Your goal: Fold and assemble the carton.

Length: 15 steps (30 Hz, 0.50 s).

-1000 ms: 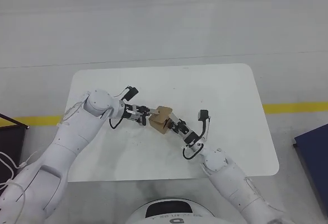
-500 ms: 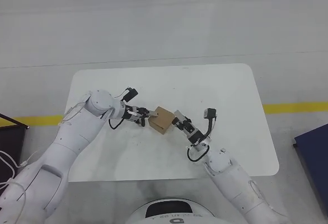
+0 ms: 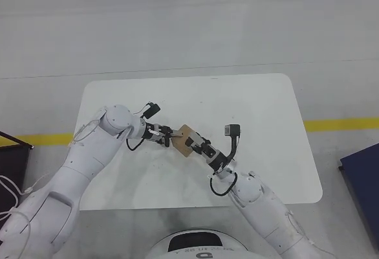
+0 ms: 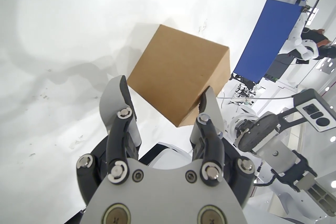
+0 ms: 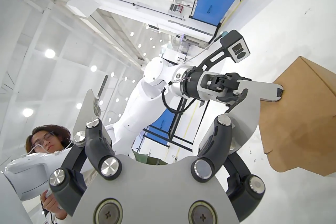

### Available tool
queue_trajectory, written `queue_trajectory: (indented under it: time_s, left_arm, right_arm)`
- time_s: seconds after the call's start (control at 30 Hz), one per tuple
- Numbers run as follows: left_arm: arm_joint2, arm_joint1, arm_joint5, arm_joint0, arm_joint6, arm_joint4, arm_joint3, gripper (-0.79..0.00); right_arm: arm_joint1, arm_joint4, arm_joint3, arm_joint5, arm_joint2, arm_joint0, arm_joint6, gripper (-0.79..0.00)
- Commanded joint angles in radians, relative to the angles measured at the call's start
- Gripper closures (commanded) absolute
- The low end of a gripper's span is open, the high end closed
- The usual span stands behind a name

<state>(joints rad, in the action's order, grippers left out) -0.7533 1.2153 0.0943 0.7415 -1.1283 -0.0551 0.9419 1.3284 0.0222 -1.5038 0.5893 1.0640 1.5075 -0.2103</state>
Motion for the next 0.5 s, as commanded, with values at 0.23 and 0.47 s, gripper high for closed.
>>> queue_trajectory:
  time_s: [0.23,0.47]
  left_arm:
    - [-0.028,-0.004,-0.011,0.01,-0.024,-0.036,0.014,-0.545]
    - [-0.109,-0.025,-0.029,0.018,-0.047,-0.109,0.023,-0.536]
  right_arm:
    - [0.009,0.028,0.061,-0.116,-0.01,-0.044,0.025,-0.785]
    - [0.008,0.034,0.058,-0.167,-0.001,-0.044,0.004,-0.785]
